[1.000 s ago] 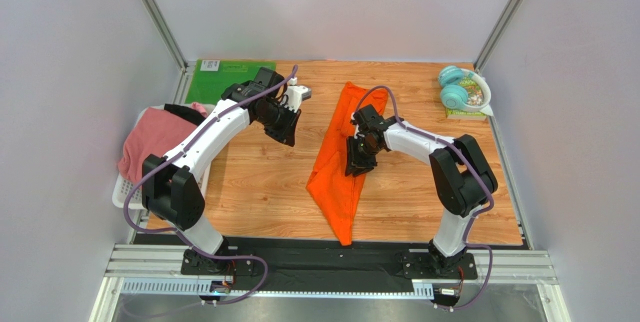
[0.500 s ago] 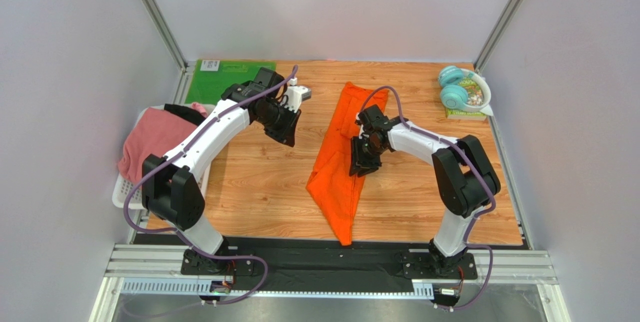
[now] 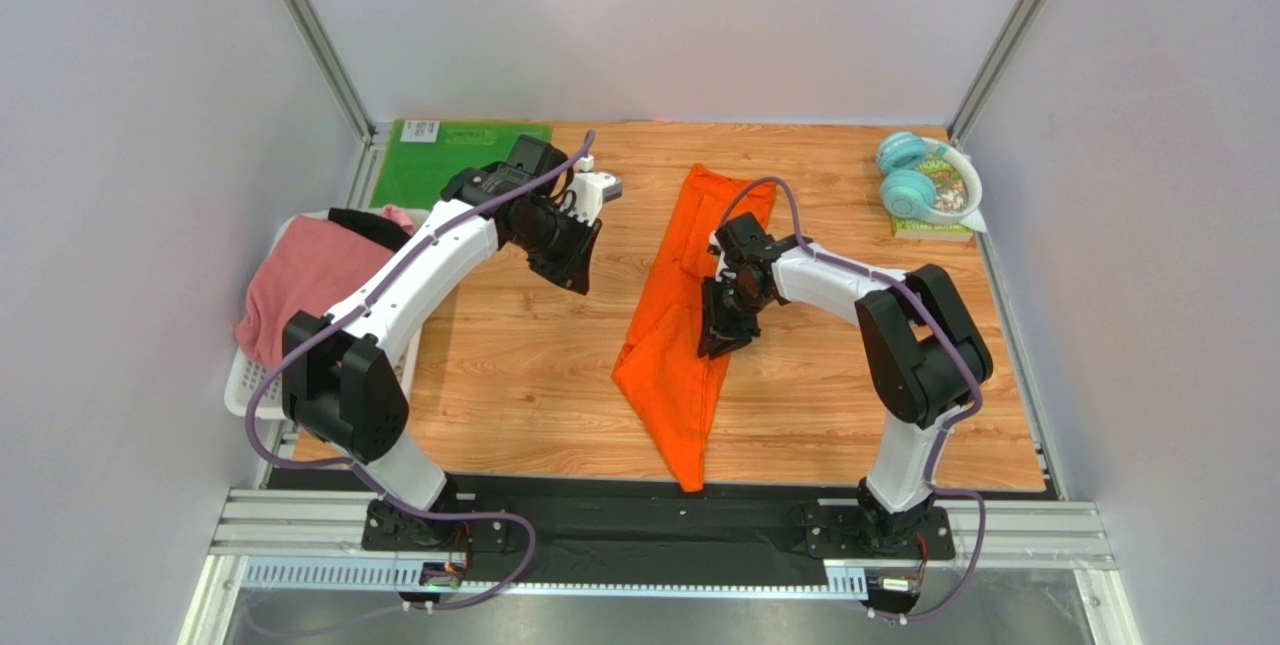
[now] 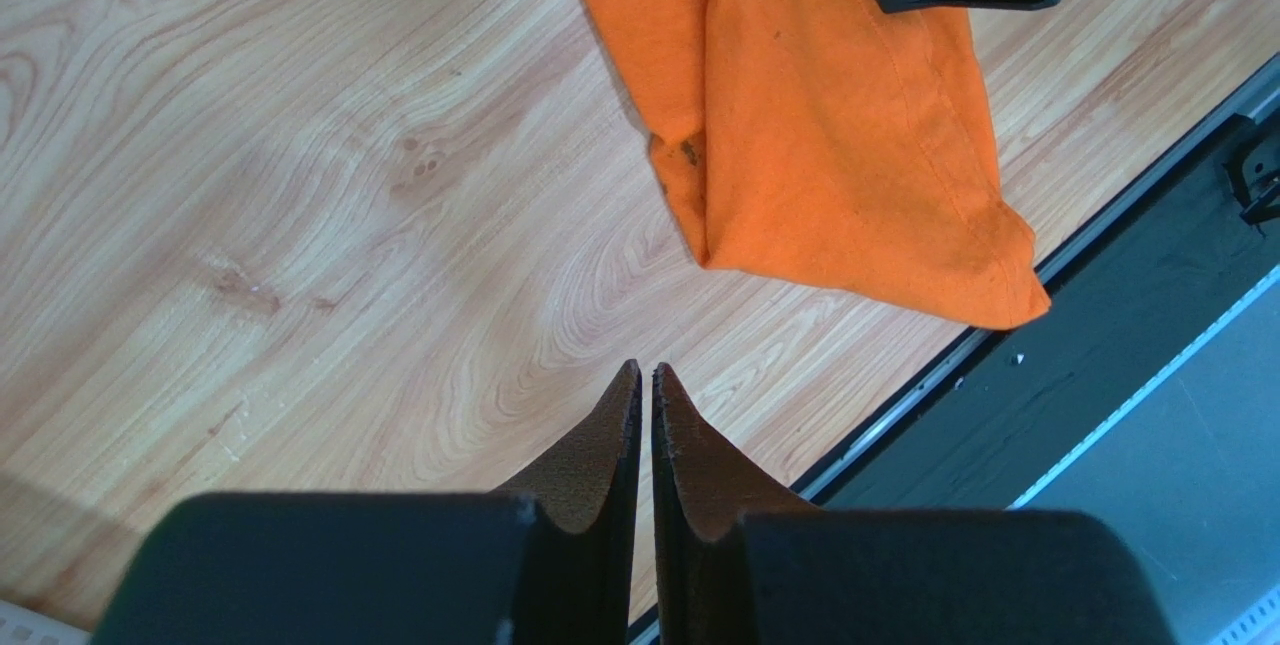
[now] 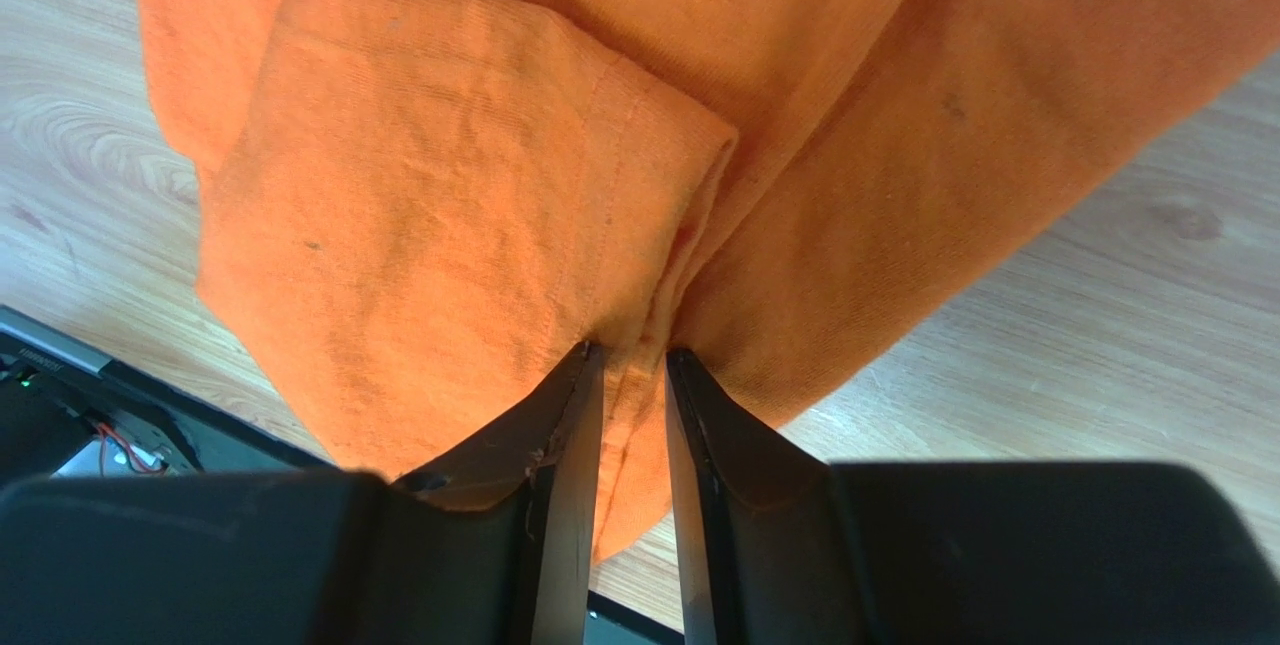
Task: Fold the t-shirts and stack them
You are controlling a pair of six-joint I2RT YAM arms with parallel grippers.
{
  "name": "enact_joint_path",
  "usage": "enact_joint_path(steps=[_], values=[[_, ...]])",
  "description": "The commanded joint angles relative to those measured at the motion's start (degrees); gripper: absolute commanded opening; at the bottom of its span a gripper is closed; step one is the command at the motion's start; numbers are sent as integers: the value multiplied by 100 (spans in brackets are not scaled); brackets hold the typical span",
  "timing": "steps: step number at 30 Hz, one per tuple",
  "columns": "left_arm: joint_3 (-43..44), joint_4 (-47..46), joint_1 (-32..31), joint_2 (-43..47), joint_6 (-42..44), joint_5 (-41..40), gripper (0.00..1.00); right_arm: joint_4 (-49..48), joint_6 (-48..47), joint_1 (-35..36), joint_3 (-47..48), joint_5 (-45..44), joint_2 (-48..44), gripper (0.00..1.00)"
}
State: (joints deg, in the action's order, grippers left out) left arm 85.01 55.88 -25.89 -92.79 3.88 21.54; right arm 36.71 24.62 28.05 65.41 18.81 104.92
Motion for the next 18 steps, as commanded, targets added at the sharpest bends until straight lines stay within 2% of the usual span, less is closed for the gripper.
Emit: enact_joint_path(steps=[1,5,8,9,12,18], values=[[42,55,5,235,-1,87,11,-217,43,-2,174,228,28,25],[51,64,5,227,8,105,11,-208,34,-10,174,281,11,17],[42,64,5,200,16,96,11,-208,34,24,122,369,-112,8],[42,72,5,192,25,96,11,-199,43,51,104,387,-208,1],[59,72,5,183,43,26,11,-103,60,279,42,492,-541,0],[103,63,22,200,95,-256,11,169,227,1447,-116,581,-1210,0]])
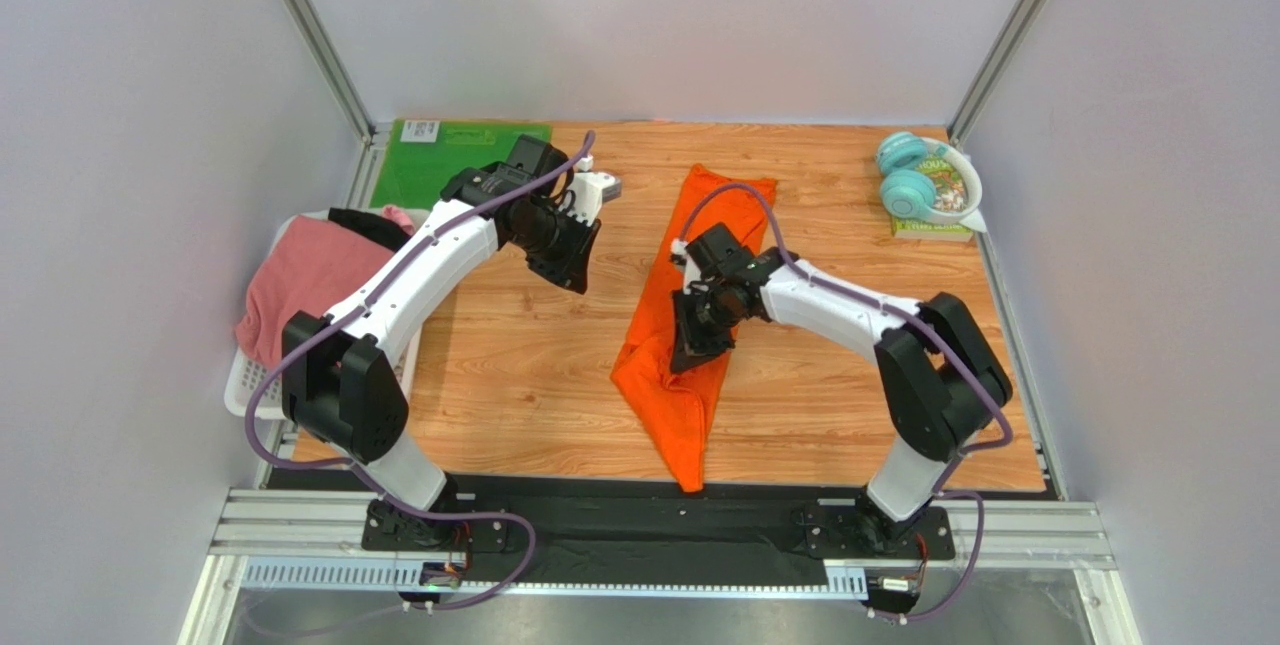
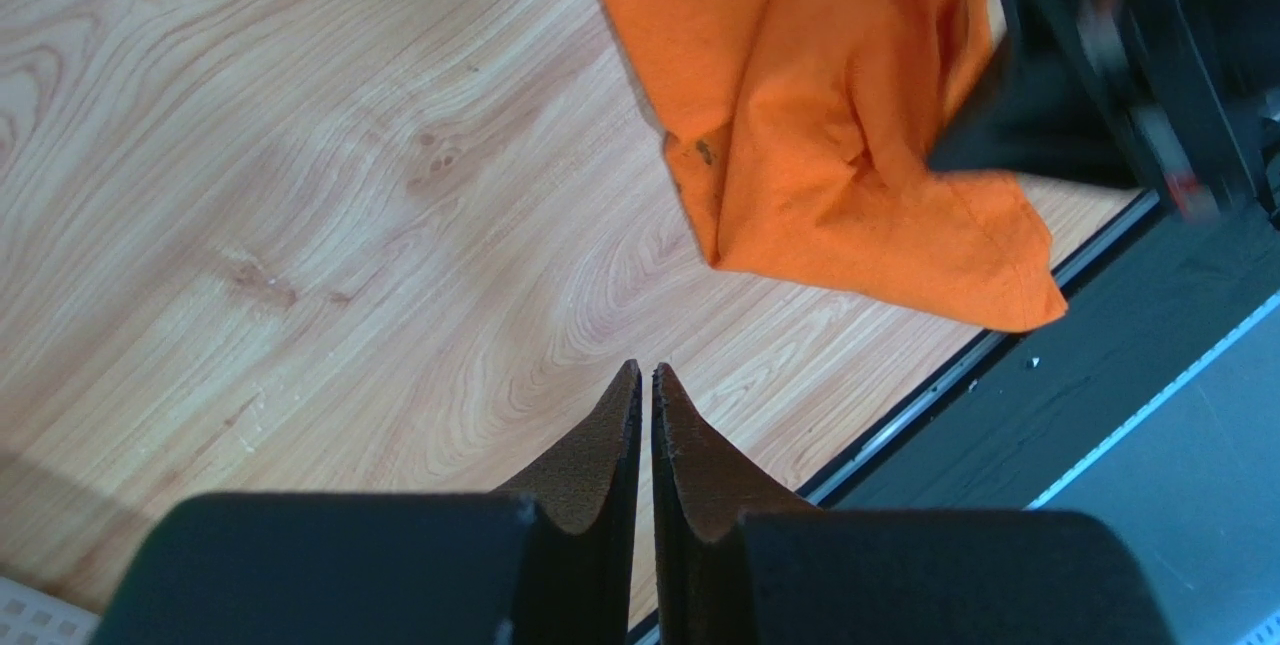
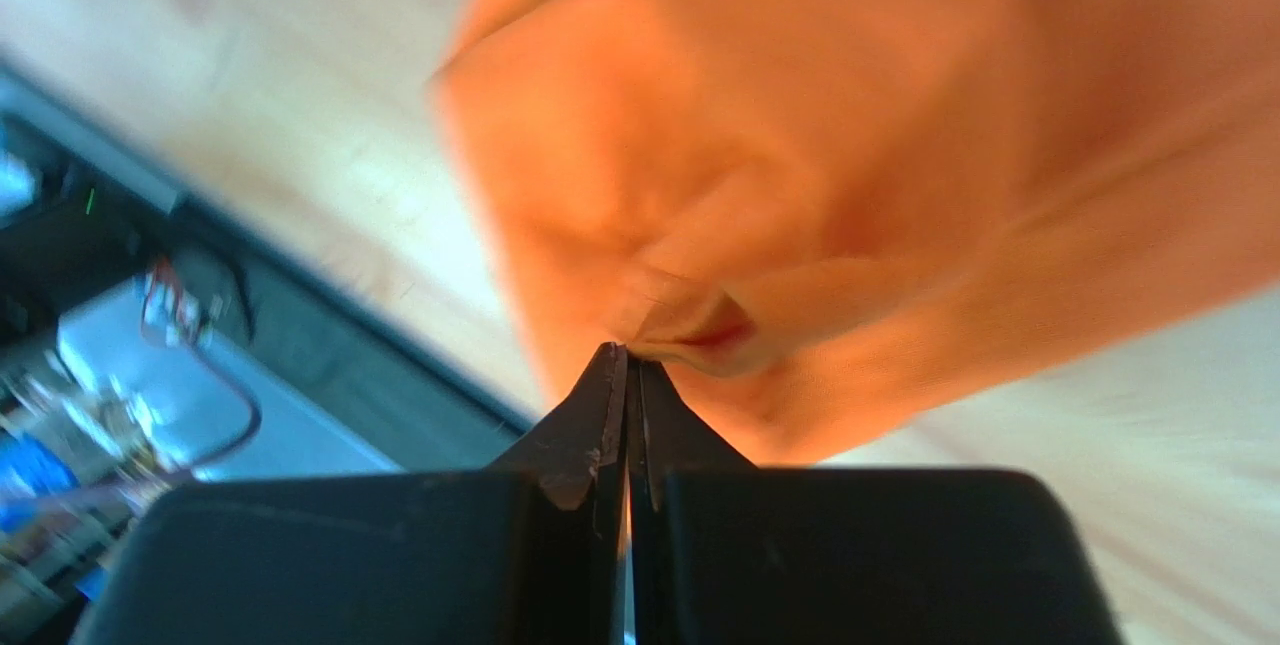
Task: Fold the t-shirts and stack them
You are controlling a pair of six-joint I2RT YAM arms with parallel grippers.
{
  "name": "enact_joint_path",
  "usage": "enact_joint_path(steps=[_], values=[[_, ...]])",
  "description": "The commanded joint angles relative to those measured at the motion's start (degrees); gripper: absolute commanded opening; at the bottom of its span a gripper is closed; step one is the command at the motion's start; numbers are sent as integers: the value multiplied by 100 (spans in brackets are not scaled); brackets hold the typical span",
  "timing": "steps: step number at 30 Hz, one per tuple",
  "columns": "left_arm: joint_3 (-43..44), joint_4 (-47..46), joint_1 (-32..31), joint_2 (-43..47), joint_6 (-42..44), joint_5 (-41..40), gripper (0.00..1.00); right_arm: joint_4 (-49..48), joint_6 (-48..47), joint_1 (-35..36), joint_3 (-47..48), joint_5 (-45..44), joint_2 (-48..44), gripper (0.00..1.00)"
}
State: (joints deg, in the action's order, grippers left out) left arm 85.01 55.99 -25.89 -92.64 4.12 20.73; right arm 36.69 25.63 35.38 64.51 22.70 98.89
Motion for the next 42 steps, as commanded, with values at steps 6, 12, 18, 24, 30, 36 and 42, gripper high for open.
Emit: enact_joint_path(steps=[6,12,18,24,30,36,42], values=[[121,70,23,150,54,-166,11,374,390,2042,-229,261,-1091,1],[288,149,23,141,19,-192,11,690,329,2826,-167,173,-1144,0],[305,167,23,167,19,-210,11,848,-57,3290,306,727,-644,4],[367,185,23,141,36,-210,11,946,-172,3441,492,815,-116,43],[464,228,23,88,54,-113,11,1322,-181,3424,1098,99,-71,48],[271,228,22,185,141,-78,11,1832,56,2616,616,-1416,-1266,43],[200,255,14,203,133,10,11,2281,108,2528,142,-2574,-1320,40]])
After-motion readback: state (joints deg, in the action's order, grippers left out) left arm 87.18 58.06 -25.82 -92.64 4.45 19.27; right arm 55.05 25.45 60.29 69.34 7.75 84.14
